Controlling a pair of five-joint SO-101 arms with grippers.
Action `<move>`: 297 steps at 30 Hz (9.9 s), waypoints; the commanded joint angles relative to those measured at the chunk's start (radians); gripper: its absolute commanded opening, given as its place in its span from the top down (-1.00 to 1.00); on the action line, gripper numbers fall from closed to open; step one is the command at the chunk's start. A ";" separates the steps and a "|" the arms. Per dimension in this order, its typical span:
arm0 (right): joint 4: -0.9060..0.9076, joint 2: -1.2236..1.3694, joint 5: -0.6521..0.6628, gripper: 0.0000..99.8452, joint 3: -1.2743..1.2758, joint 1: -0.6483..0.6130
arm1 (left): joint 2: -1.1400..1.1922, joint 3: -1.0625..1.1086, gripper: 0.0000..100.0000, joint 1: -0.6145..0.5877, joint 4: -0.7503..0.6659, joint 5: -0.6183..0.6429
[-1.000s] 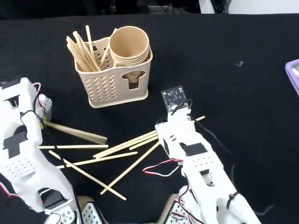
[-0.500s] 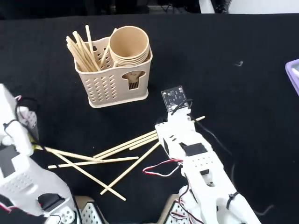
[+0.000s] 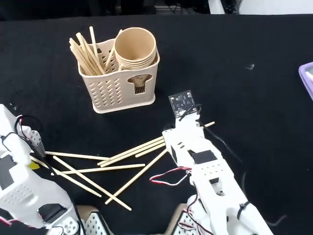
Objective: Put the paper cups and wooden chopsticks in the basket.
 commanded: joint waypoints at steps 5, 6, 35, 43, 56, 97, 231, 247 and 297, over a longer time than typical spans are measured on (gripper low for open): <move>-0.023 -0.022 0.008 0.94 -0.004 -0.014 | -0.051 -0.025 0.71 -0.007 0.048 -0.011; -0.023 -0.022 0.008 0.94 -0.004 -0.014 | -0.051 -0.033 0.71 -0.004 0.071 -0.012; -0.023 -0.022 0.008 0.94 -0.004 -0.015 | -0.184 0.111 0.62 -0.007 -0.109 -0.054; -0.023 -0.022 0.008 0.94 0.001 -0.015 | -0.120 0.223 0.62 -0.007 -0.322 -0.054; -0.023 -0.022 0.008 0.94 0.001 -0.015 | -0.089 0.220 0.85 -0.010 -0.316 -0.054; -0.023 -0.022 0.008 0.94 0.001 -0.014 | -0.092 -0.759 0.90 0.021 -0.057 -0.092; 0.439 0.513 0.775 0.62 -0.404 -0.224 | -0.236 0.358 0.68 -0.022 -0.328 -0.516; 0.462 0.490 0.804 0.98 -0.450 -0.094 | -0.235 0.358 0.68 -0.022 -0.330 -0.516; 0.388 0.343 0.414 0.95 -0.371 -0.359 | -0.233 0.358 0.68 -0.024 -0.327 -0.517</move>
